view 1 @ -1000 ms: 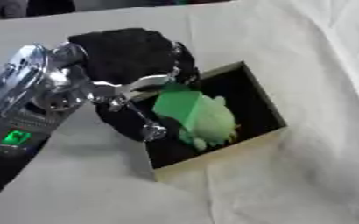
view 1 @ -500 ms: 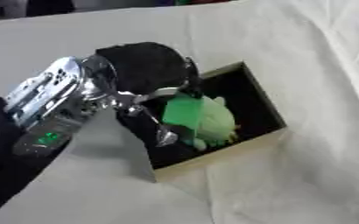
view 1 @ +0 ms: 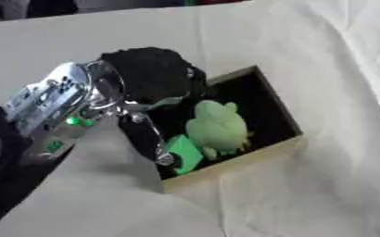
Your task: Pick up objects on the table and place them in the box.
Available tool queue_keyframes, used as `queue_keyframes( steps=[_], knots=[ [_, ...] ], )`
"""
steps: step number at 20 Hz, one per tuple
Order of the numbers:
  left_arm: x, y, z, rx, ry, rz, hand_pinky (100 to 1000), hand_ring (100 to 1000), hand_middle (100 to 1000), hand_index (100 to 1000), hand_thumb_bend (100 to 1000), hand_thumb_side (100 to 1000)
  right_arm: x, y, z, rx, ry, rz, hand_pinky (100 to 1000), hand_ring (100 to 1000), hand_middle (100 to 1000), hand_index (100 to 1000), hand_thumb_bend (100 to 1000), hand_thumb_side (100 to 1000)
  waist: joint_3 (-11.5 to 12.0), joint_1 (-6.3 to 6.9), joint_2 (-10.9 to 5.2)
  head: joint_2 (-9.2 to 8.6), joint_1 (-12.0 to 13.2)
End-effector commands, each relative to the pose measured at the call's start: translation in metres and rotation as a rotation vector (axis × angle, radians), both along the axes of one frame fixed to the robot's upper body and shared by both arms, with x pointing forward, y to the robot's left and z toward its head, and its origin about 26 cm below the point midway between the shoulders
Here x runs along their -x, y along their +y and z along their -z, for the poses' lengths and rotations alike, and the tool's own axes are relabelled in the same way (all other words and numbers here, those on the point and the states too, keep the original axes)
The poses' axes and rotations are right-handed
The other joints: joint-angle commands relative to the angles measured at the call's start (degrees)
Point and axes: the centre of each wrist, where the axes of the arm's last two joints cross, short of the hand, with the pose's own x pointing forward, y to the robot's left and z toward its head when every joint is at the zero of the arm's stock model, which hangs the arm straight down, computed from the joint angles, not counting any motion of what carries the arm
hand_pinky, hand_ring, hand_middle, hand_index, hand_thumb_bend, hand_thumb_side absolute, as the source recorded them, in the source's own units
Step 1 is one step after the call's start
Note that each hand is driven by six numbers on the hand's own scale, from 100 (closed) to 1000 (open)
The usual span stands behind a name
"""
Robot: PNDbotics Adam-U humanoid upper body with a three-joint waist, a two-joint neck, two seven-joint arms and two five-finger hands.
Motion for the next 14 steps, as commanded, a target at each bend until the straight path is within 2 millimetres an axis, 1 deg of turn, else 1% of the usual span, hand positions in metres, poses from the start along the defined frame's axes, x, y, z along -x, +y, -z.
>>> queue_keyframes(
  steps=[1, 2, 4, 5, 6, 7, 8, 10, 12, 14],
  knots=[
    [0.009, 0.010, -0.016, 0.055, -0.067, 0.001, 876, 815, 787, 946, 613, 582, 0.005, -0.002, -0.008, 0.010, -0.035, 0.012, 832, 856, 803, 974, 281, 1000, 0.1, -0.24, -1.64, -0.73, -0.3],
    [0.011, 0.012, -0.019, 0.083, -0.073, 0.005, 870, 803, 780, 941, 575, 585, 0.005, -0.002, -0.008, 0.010, -0.036, 0.012, 832, 856, 804, 974, 282, 1000, 0.1, -0.25, -1.69, -0.76, -0.3],
    [0.017, 0.017, -0.026, 0.163, -0.088, 0.018, 861, 781, 765, 933, 468, 611, 0.005, -0.002, -0.009, 0.011, -0.037, 0.012, 832, 856, 804, 974, 281, 1000, 0.2, -0.30, -1.77, -0.72, -0.4],
    [0.019, 0.020, -0.030, 0.212, -0.094, 0.023, 861, 779, 764, 933, 461, 612, 0.005, -0.002, -0.009, 0.011, -0.039, 0.013, 832, 856, 804, 974, 281, 1000, 0.2, -0.31, -1.80, -0.68, -0.5],
    [0.020, 0.023, -0.034, 0.274, -0.102, 0.025, 856, 760, 752, 928, 357, 654, 0.005, -0.002, -0.009, 0.011, -0.040, 0.013, 832, 856, 804, 974, 280, 1000, 0.3, -0.35, -1.84, -0.60, -0.6],
    [0.020, 0.027, -0.038, 0.341, -0.112, 0.027, 856, 757, 751, 928, 348, 658, 0.005, -0.002, -0.009, 0.011, -0.040, 0.013, 832, 856, 804, 974, 280, 1000, 0.3, -0.37, -1.87, -0.55, -0.6],
    [0.019, 0.031, -0.042, 0.428, -0.127, 0.032, 859, 741, 745, 930, 288, 708, 0.005, -0.002, -0.009, 0.012, -0.041, 0.013, 832, 856, 804, 974, 280, 1000, 0.4, -0.43, -1.90, -0.49, -0.7],
    [0.017, 0.042, -0.049, 0.621, -0.162, 0.047, 855, 713, 730, 928, 233, 711, 0.005, -0.001, -0.009, 0.014, -0.042, 0.013, 832, 856, 805, 974, 279, 1000, 0.6, -0.52, -1.95, -0.41, -0.9],
    [0.015, 0.055, -0.054, 0.819, -0.217, 0.064, 852, 704, 726, 929, 227, 709, 0.005, -0.001, -0.010, 0.016, -0.045, 0.013, 832, 856, 805, 974, 278, 1000, 0.8, -0.61, -1.99, -0.34, -1.1],
    [0.013, 0.067, -0.055, 0.981, -0.269, 0.082, 854, 706, 730, 933, 243, 721, 0.006, -0.001, -0.010, 0.020, -0.048, 0.013, 832, 856, 805, 974, 278, 1000, 0.9, -0.68, -2.03, -0.29, -1.2]
  ],
)
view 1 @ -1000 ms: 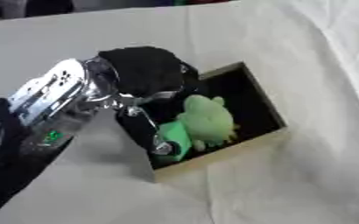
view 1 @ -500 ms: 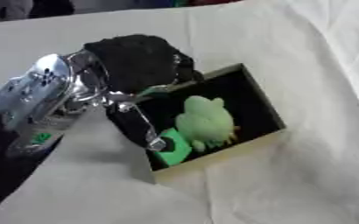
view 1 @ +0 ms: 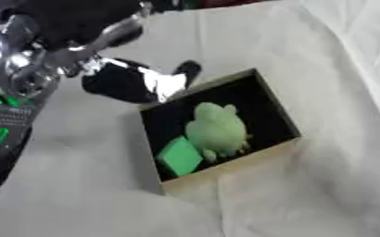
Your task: Pick up objects on the table and place them in the box.
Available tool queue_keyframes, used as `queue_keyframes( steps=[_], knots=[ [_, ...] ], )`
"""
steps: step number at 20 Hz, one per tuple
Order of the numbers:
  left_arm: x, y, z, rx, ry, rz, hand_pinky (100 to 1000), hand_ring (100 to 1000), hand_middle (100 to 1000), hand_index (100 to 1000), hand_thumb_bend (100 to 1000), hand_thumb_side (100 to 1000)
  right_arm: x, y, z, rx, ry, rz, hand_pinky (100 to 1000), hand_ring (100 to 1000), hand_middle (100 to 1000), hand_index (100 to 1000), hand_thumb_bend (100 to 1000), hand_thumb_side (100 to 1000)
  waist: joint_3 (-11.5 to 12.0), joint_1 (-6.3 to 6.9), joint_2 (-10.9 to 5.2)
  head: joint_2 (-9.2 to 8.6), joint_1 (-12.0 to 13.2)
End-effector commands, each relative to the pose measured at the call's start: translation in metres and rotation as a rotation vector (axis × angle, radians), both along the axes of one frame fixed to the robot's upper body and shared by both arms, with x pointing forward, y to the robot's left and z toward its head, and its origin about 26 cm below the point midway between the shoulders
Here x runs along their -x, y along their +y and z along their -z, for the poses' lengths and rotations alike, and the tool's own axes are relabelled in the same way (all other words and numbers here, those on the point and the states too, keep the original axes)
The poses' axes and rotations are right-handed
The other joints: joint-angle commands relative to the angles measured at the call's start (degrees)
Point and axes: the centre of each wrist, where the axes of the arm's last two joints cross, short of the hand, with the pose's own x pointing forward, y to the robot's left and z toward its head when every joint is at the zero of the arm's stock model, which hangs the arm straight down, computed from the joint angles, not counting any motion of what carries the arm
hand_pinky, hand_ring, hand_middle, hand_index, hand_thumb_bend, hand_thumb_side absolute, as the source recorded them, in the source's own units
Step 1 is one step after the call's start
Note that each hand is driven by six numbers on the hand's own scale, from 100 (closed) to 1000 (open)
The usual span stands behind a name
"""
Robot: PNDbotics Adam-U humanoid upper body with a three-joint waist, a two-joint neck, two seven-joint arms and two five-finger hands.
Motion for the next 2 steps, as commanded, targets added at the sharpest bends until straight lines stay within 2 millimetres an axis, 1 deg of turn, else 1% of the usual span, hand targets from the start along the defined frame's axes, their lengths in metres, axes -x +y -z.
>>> queue_keyframes(
  steps=[1, 2],
  knots=[
    [0.0022, 0.0219, -0.0128, 0.265, -0.124, 0.012, 853, 706, 730, 933, 251, 730, 0.0054, -0.0001, -0.0099, 0.023, -0.047, 0.009, 832, 856, 805, 974, 277, 1000, 0.2, -0.45, -1.65, -0.10, -0.1],
    [0.0012, 0.0286, -0.0130, 0.342, -0.157, 0.013, 848, 703, 726, 931, 266, 742, 0.0055, -0.0002, -0.0102, 0.025, -0.050, 0.010, 832, 856, 805, 974, 277, 1000, 0.2, -0.50, -1.64, -0.17, 0.0]
  ],
)
